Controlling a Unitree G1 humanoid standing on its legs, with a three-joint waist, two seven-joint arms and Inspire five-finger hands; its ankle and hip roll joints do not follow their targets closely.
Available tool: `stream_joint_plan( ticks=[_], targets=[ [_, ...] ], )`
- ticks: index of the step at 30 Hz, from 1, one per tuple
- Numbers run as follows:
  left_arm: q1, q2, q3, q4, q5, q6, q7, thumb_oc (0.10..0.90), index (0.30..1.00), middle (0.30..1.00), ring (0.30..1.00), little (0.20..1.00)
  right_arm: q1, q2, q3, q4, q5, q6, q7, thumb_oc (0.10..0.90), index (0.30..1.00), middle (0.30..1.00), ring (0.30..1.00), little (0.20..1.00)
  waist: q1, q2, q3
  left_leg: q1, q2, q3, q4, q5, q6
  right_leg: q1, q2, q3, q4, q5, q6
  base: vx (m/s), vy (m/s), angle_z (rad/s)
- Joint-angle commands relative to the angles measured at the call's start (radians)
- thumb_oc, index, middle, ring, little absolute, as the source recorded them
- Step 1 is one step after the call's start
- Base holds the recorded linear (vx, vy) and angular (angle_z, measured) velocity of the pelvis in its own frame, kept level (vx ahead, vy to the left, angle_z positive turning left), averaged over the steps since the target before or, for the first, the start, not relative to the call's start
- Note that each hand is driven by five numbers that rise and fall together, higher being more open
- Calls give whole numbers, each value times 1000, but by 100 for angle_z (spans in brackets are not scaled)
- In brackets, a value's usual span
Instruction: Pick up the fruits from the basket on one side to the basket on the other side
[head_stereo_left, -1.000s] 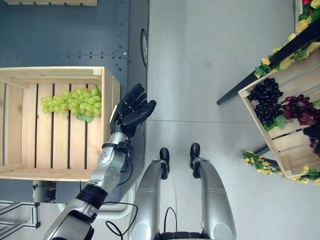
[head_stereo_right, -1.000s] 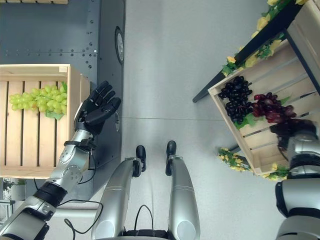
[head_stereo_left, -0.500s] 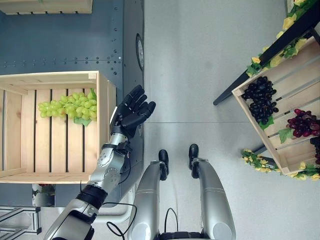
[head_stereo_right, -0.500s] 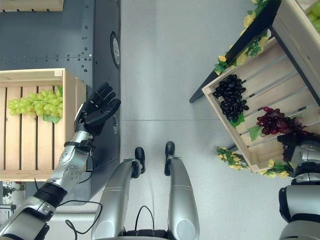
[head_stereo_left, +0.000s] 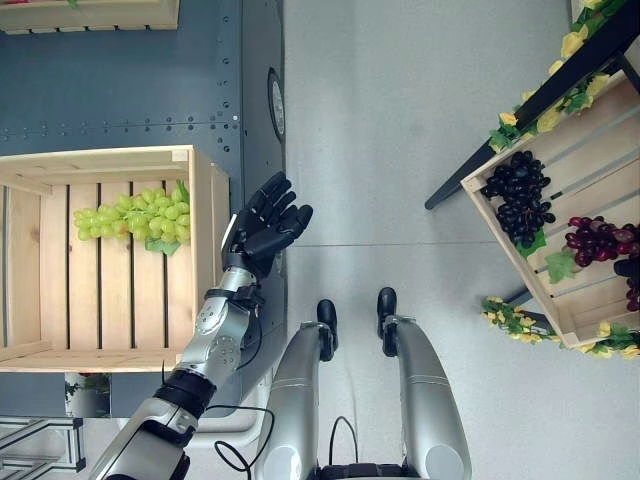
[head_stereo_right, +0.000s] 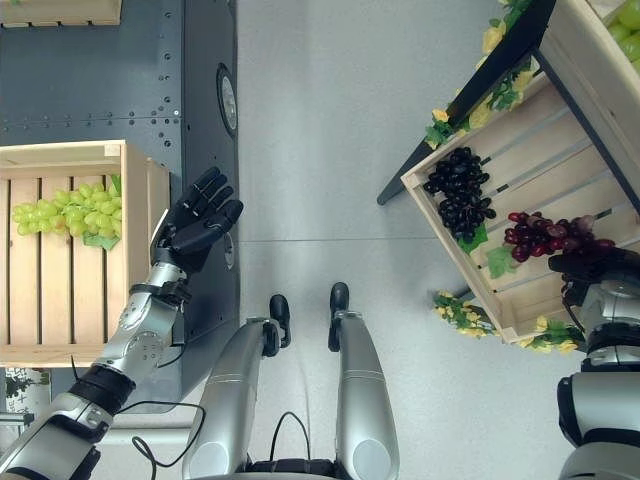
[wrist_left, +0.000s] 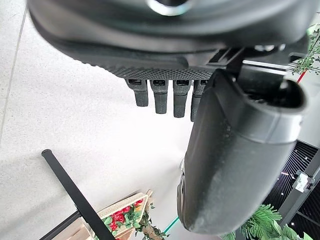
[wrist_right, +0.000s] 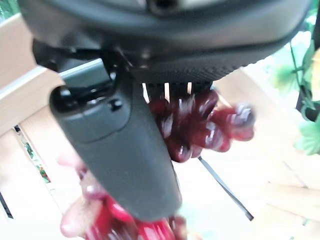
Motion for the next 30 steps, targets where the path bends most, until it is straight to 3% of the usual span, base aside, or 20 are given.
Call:
stream_joint_plan(
  ticks=[1, 14, 21, 25, 30],
  targets=[
    [6, -16, 53, -69, -11, -69, -40, 800, 900, 900, 900, 900, -28, -127, -20, 28, -43, -80, -115, 800, 900, 900, 900, 900, 10, -3, -16, 63, -21, -2, -24, -44, -33, 116, 37, -77, -11, -35, -69, 0, 0, 0],
    [10, -26, 50, -70, -22, -78, -47, 800, 900, 900, 900, 900, -47, -91, 14, -14, -107, -122, -200, 800, 900, 900, 900, 900, 14, 2, -16, 84, -30, -7, -39, -45, -29, 130, 36, -75, -12, -41, -70, 0, 0, 0],
    [18, -39, 59, -62, -12, -96, -57, 800, 900, 900, 900, 900, -22, -37, 9, -140, -162, -251, -294, 800, 900, 900, 900, 900, 8, 8, -16, 108, -35, -5, -57, -40, -29, 148, 38, -70, -18, -48, -72, 0, 0, 0],
    [36, -47, 64, -100, 27, -106, -27, 800, 900, 900, 900, 900, 27, 13, 6, -334, -217, -313, -348, 800, 900, 900, 900, 900, -3, 12, -16, 112, -39, 2, -65, -36, -32, 149, 39, -66, -21, -51, -73, 8, 5, 1],
    [47, -58, 71, -129, 79, -105, -11, 800, 900, 900, 900, 900, 97, 79, 15, -493, -230, -376, -271, 800, 900, 900, 900, 900, -12, 14, -16, 105, -39, 5, -64, -32, -35, 141, 36, -64, -16, -58, -77, 0, 0, 0]
  ],
)
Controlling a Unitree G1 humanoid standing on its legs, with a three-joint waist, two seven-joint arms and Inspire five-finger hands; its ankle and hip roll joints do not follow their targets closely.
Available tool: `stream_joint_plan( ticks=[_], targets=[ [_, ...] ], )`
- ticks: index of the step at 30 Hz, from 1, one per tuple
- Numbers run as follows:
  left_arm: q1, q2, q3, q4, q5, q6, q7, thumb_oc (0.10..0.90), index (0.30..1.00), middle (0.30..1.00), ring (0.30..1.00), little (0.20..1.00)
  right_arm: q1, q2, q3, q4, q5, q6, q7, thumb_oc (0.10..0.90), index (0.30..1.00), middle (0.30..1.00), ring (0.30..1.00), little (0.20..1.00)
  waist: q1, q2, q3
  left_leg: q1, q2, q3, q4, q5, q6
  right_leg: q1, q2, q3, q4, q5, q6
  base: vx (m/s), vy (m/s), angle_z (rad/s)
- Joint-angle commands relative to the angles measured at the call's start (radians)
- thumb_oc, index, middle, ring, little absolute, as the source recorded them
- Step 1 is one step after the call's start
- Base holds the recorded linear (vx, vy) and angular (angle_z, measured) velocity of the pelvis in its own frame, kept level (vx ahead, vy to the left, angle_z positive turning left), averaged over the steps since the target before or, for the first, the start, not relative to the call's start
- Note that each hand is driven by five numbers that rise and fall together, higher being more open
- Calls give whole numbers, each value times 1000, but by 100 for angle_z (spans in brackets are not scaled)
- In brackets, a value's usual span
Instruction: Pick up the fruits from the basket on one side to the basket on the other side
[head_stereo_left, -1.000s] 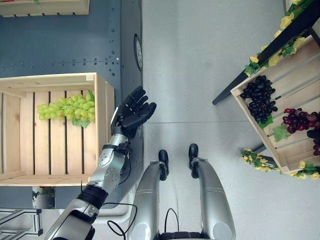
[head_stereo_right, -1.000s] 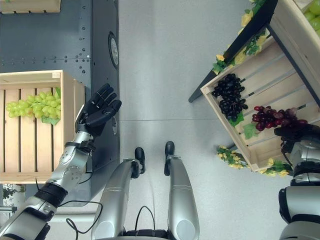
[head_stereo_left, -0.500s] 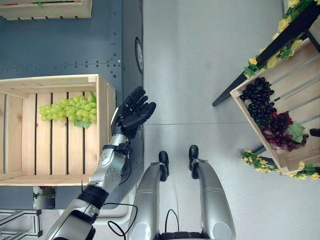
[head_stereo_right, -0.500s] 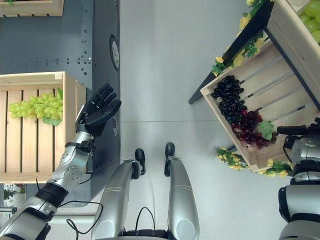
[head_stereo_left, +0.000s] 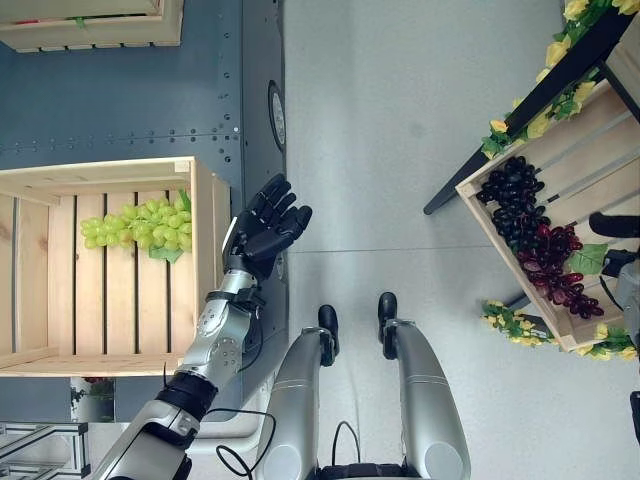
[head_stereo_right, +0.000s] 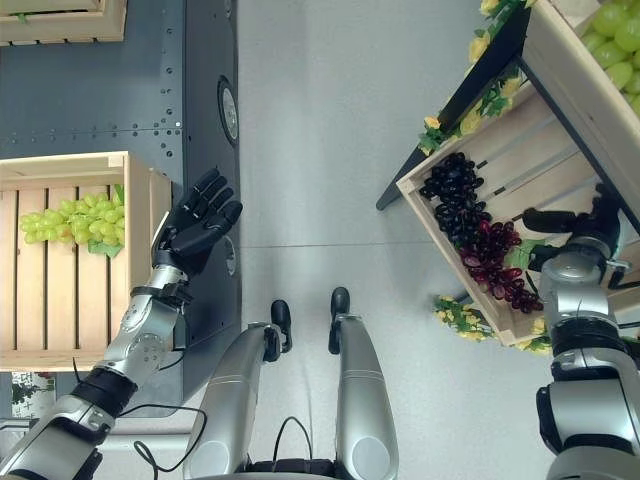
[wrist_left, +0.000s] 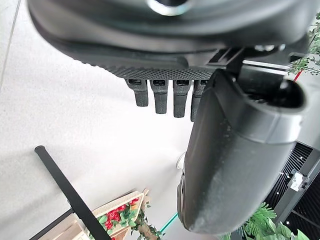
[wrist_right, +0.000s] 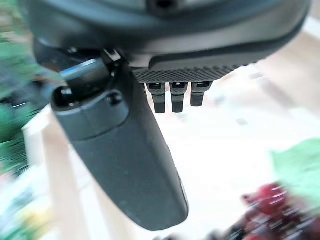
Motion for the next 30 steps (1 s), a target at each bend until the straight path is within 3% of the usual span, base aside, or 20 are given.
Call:
stream_joint_plan(
  ticks=[1, 11, 16, 26, 30],
  targets=[
    [23, -36, 52, -131, 91, -99, -5, 800, 900, 900, 900, 900, -2, -32, 4, -65, -54, -131, 4, 800, 900, 900, 900, 900, -4, 12, -15, 49, -32, 2, -20, -37, -25, 108, 39, -68, -14, -46, -63, 0, 0, 0],
    [-3, -18, 0, -197, 375, -120, 145, 800, 900, 900, 900, 900, 109, 152, 92, -290, -77, -192, 151, 800, 900, 900, 900, 900, -15, 17, -15, 55, -31, 5, -72, -3, -27, 110, 34, -72, -31, -44, -57, 10, 0, 1],
    [-8, -9, -2, -219, 467, -137, 218, 800, 900, 900, 900, 900, 133, 228, 138, -294, -89, -180, 167, 800, 900, 900, 900, 900, -7, 27, -15, 80, -41, -3, -125, 24, -32, 132, 30, -80, -64, -36, -53, 14, 10, 1],
    [1, 5, 13, -243, 587, -152, 296, 800, 900, 900, 900, 900, 143, 300, 191, -233, -48, -174, 168, 800, 900, 900, 900, 900, 26, 40, -15, 129, -63, -30, -183, 54, -37, 187, 14, -101, -111, -24, -52, 15, 14, 8],
    [33, 18, 48, -269, 704, -211, 374, 800, 900, 900, 900, 900, 182, 325, 198, -230, -58, -171, 186, 800, 900, 900, 900, 900, 46, 38, -15, 155, -73, -44, -196, 60, -38, 222, 8, -113, -135, -20, -53, 22, 12, 12]
  ],
)
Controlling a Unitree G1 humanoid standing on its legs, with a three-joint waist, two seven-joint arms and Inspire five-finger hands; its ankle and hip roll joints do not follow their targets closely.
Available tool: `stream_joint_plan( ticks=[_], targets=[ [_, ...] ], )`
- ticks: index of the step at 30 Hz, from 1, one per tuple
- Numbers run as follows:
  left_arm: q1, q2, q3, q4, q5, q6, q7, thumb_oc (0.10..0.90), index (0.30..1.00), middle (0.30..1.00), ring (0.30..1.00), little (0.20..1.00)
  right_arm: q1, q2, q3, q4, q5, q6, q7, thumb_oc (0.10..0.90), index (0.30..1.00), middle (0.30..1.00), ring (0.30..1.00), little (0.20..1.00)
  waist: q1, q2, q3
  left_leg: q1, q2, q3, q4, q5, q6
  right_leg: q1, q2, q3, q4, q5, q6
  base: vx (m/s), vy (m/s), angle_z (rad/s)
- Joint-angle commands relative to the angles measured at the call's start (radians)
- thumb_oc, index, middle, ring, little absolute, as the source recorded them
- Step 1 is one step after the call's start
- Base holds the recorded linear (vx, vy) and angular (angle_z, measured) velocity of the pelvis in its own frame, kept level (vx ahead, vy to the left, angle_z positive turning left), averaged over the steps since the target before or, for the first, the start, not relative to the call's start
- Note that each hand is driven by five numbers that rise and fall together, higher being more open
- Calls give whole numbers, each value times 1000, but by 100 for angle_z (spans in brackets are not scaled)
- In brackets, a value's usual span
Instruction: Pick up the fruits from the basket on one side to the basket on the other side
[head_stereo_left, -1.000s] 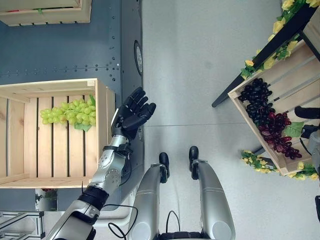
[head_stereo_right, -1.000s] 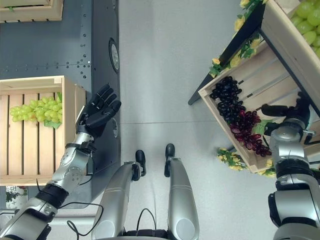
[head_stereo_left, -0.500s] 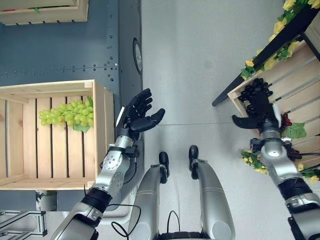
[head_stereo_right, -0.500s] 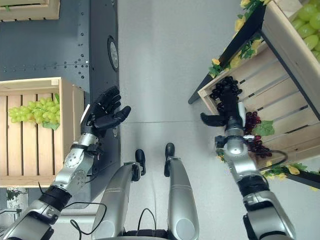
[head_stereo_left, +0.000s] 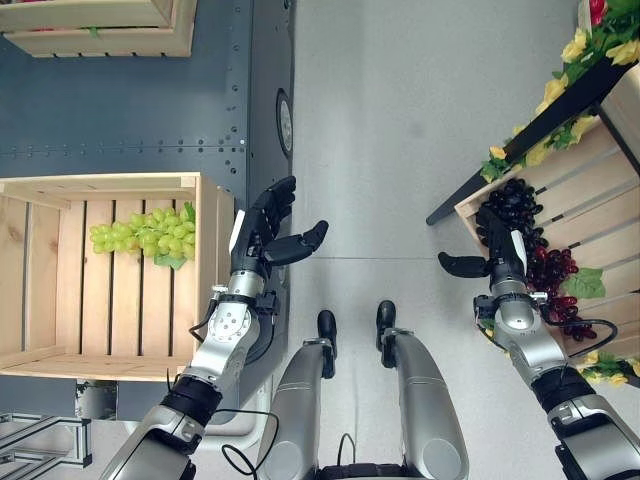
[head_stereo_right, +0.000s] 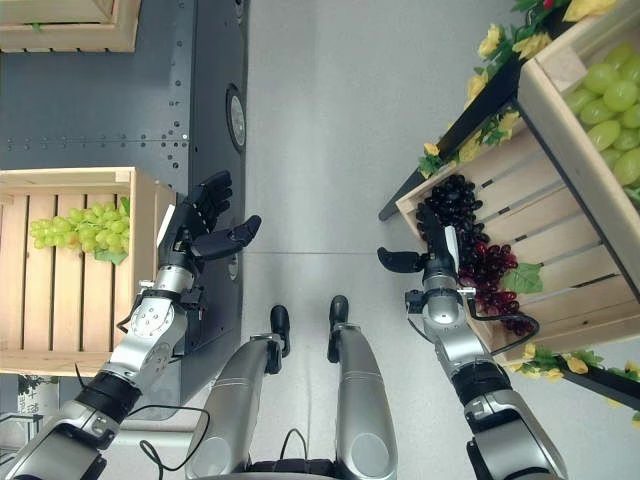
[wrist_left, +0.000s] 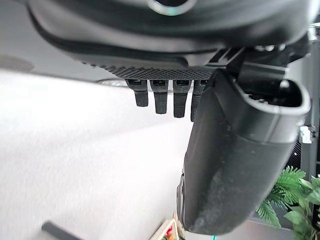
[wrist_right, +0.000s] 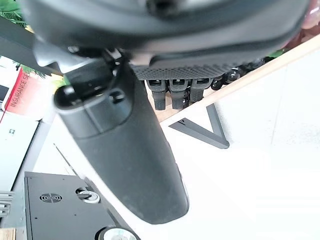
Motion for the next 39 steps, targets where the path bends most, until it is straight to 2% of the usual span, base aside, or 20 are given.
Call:
stream_joint_plan(
  ticks=[1, 5, 7, 8, 9, 11, 12, 13, 14, 15, 18, 21, 24, 28, 33, 35, 39],
  targets=[
    [9, 34, 51, -210, 111, -184, 67, 800, 900, 900, 900, 900, -16, 12, 27, -88, -6, -83, 45, 800, 900, 900, 900, 900, 32, 35, -15, 17, -49, 16, -21, 5, 15, 93, 19, -53, -46, -4, -32, 15, -2, 6],
    [31, 53, 83, -237, 153, -219, 89, 800, 900, 900, 900, 900, 15, 31, 32, -76, -9, -87, 56, 800, 900, 900, 900, 900, 50, 34, -15, 46, -56, -4, -53, 21, 13, 128, 12, -60, -78, 8, -26, 18, -7, 14],
    [39, 61, 109, -255, 166, -266, 134, 800, 900, 900, 900, 900, 29, 44, 38, -63, -7, -87, 63, 800, 900, 900, 900, 900, 63, 34, -15, 77, -62, -20, -97, 40, 10, 159, 9, -64, -114, 20, -21, 27, -13, 13],
    [43, 60, 126, -265, 193, -294, 190, 800, 900, 900, 900, 900, 36, 51, 39, -57, -10, -89, 63, 800, 900, 900, 900, 900, 68, 34, -15, 87, -65, -27, -114, 49, 9, 170, 9, -64, -128, 24, -20, 41, -17, 20],
    [51, 57, 179, -276, 222, -346, 313, 800, 900, 900, 900, 900, 55, 60, 40, -43, -16, -101, 66, 800, 900, 900, 900, 900, 79, 34, -15, 110, -72, -43, -146, 61, 7, 193, 8, -68, -150, 27, -16, 30, -17, 22],
    [58, 48, 233, -285, 230, -371, 386, 800, 900, 900, 900, 900, 68, 70, 40, -37, -27, -113, 63, 800, 900, 900, 900, 900, 89, 33, -15, 119, -76, -51, -160, 69, 6, 203, 7, -73, -162, 27, -15, 17, -23, 25],
    [64, 38, 290, -285, 270, -385, 462, 800, 900, 900, 900, 900, 73, 85, 43, -38, -39, -113, 46, 800, 900, 900, 900, 900, 103, 31, -15, 119, -82, -58, -167, 74, 6, 207, 8, -85, -165, 25, -17, -13, -36, 22],
    [63, 36, 302, -285, 311, -383, 504, 800, 900, 900, 900, 900, 71, 88, 43, -39, -41, -112, 41, 800, 900, 900, 900, 900, 106, 31, -15, 113, -83, -59, -166, 78, 6, 203, 7, -90, -165, 27, -18, -28, -62, 19],
    [63, 41, 331, -279, 437, -367, 589, 800, 900, 900, 900, 900, 66, 95, 44, -41, -38, -105, 26, 800, 900, 900, 900, 900, 117, 28, -15, 98, -85, -62, -149, 73, 5, 194, 5, -106, -148, 19, -22, -11, -56, 15],
    [65, 51, 351, -271, 485, -357, 629, 800, 900, 900, 900, 900, 64, 97, 42, -41, -34, -100, 20, 800, 900, 900, 900, 900, 125, 26, -15, 90, -86, -64, -134, 68, 3, 189, 3, -116, -132, 10, -24, -4, -51, 24],
    [64, 88, 394, -227, 505, -308, 683, 800, 900, 900, 900, 900, 65, 83, 36, -45, -36, -79, 26, 800, 900, 900, 900, 900, 136, 25, -15, 51, -83, -70, -100, 66, -3, 161, -5, -135, -95, -1, -28, 8, 25, 24],
    [1, 164, 388, -77, 505, -235, 769, 800, 900, 900, 900, 900, 68, 72, 63, -56, -47, -55, 35, 800, 900, 900, 900, 900, 131, 25, -15, 11, -70, -70, -80, 71, -5, 123, -13, -138, -63, -8, -30, -5, 70, 6],
    [-50, 219, 361, 47, 539, -149, 773, 800, 900, 900, 900, 900, 51, 60, 85, -43, -30, -54, 54, 800, 900, 900, 900, 900, 129, 17, -15, -16, -61, -68, -76, 75, -6, 96, -10, -138, -53, -13, -32, -20, 38, 1],
    [-104, 268, 315, 258, 497, -101, 787, 800, 900, 900, 900, 900, 7, 46, 126, -21, -27, -70, 81, 800, 900, 900, 900, 900, 125, -1, -15, -56, -50, -60, -72, 84, -5, 60, -1, -141, -50, -12, -35, -46, 41, -4],
    [-228, 369, 223, 434, 528, 59, 750, 800, 900, 900, 900, 900, -74, 32, 184, 4, -8, -75, 116, 800, 900, 900, 900, 900, 112, -36, -15, -96, -21, -39, -59, 84, -10, 25, 10, -143, -36, -19, -41, -42, 41, -6],
    [-302, 419, 178, 511, 548, 95, 710, 800, 900, 900, 900, 900, -106, 23, 207, 23, -1, -85, 128, 800, 900, 900, 900, 900, 105, -48, -15, -111, -10, -33, -51, 82, -13, 12, 13, -144, -30, -23, -43, -34, 51, 0],
    [-382, 462, 103, 555, 625, 137, 681, 800, 900, 900, 900, 900, -147, 3, 222, 37, 12, -85, 147, 800, 900, 900, 900, 900, 104, -61, -15, -139, 1, -28, -37, 77, -13, -12, 15, -148, -20, -22, -43, -39, 52, -1]
  ],
)
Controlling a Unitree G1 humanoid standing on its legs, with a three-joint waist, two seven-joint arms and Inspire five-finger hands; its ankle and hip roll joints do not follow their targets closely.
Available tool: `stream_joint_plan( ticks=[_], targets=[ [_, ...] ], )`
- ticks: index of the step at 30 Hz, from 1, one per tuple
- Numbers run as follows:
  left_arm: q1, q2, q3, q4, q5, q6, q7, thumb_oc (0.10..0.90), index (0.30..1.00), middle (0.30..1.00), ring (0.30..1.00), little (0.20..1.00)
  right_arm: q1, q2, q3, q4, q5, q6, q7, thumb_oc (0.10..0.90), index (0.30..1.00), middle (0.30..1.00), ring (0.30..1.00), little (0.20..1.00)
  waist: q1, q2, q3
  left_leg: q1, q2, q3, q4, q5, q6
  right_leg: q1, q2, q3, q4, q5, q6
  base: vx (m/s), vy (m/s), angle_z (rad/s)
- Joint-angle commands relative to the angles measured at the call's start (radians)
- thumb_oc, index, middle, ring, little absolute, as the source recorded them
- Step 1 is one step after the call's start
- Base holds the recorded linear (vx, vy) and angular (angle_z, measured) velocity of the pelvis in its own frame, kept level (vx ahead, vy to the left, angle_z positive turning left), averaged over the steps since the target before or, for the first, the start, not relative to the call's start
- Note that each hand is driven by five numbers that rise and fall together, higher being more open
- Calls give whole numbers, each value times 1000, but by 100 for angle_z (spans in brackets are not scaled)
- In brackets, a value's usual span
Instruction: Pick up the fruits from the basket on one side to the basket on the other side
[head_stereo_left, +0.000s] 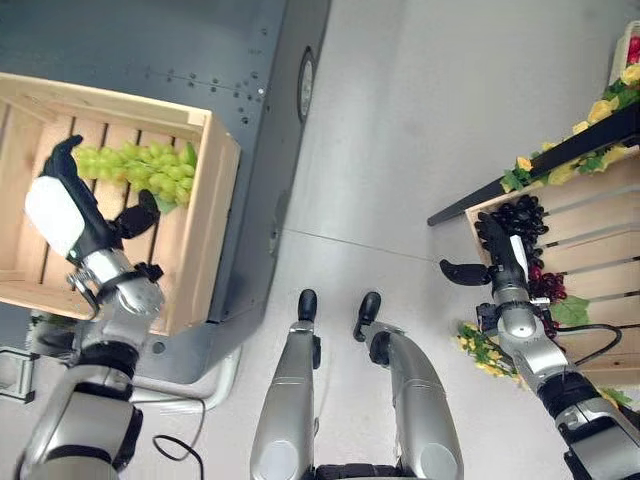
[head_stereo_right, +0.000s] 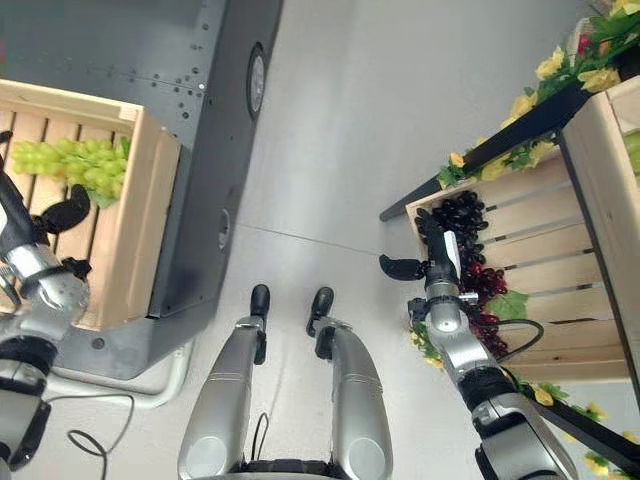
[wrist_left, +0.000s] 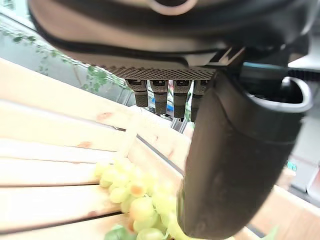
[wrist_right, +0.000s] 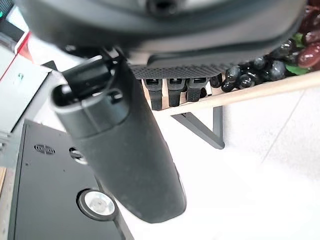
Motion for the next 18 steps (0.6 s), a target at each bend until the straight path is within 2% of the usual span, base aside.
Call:
stream_joint_plan(
  ticks=[1, 2, 3, 9, 18],
  targets=[
    [-94, 115, -1, -47, 97, 17, 27, 800, 900, 900, 900, 900, -130, 55, 120, 8, 13, -18, 152, 800, 900, 900, 900, 900, 50, 15, -13, -8, -34, 88, 3, -12, 59, 65, 10, 15, 18, -17, 1, -36, 54, -6],
    [-102, 117, -10, -45, 106, 24, 27, 800, 900, 900, 900, 900, -133, 55, 120, 10, 11, -15, 155, 800, 900, 900, 900, 900, 51, 14, -13, -11, -34, 87, 5, -13, 59, 63, 11, 15, 19, -18, 1, -50, 85, -4],
    [-145, 124, -57, -29, 136, 59, 30, 800, 900, 900, 900, 900, -143, 52, 126, 22, 9, -12, 162, 800, 900, 900, 900, 900, 49, 11, -13, -27, -33, 84, 13, -17, 60, 48, 11, 12, 30, -20, 0, -40, 69, -3],
    [-231, 135, -167, -14, 215, 116, 5, 800, 900, 900, 900, 900, -179, 37, 136, 60, 23, -23, 174, 800, 900, 900, 900, 900, 52, 6, -13, -66, -38, 76, 25, -24, 66, 11, 9, 1, 44, -23, -3, -43, 52, -5],
    [-329, 178, -284, 44, 269, 202, -70, 800, 900, 900, 900, 900, -214, 32, 145, 71, 38, -29, 189, 800, 900, 900, 900, 900, 58, -7, -13, -98, -38, 63, 47, -38, 72, -16, 5, -14, 72, -35, -3, -21, 23, 10]
  ],
)
